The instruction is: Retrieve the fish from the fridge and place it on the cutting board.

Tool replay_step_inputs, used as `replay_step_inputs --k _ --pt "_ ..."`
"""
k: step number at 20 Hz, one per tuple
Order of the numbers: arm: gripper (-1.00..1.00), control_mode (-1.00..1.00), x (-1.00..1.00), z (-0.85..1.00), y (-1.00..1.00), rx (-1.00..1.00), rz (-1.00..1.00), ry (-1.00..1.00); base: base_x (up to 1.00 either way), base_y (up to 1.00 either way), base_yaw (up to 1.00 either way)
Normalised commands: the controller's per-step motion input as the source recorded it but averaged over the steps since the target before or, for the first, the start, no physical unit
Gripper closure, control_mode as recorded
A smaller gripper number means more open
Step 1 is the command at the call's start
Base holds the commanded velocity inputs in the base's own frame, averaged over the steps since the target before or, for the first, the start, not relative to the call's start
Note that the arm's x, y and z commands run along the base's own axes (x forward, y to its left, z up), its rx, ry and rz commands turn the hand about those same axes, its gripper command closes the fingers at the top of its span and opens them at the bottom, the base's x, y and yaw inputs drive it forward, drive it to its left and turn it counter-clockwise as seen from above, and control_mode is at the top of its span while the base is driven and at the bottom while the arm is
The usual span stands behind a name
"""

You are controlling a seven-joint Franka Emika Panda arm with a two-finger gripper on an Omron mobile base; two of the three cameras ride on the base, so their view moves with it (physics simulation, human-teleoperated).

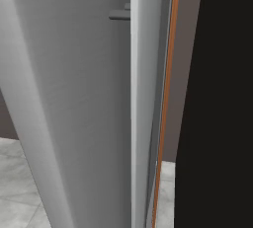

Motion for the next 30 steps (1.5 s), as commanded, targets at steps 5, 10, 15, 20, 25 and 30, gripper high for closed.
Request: replay_step_inputs --k 5,10,15,20,25,30 --pt "-1.0 -1.0 0.22 -0.22 0.0 0.0 0.0 0.14 0.0 0.0 0.0" --pt "-1.0 -1.0 -0.03 -0.45 -0.29 0.0 0.0 0.0 0.0 0.0 0.0" --pt "-1.0 -1.0 -0.28 -0.72 -0.38 0.0 0.0 -0.06 0.0 0.0 0.0" --pt "-1.0 -1.0 -0.15 -0.57 -0.07 0.03 0.0 -0.03 0.0 0.0 0.0" --pt "1.0 -1.0 0.0 -0.21 0.0 0.09 0.0 0.0 0.0 0.0 0.0" --pt "1.0 -1.0 0.0 -0.18 0.0 0.1 0.0 0.0 0.0 0.0 0.0"
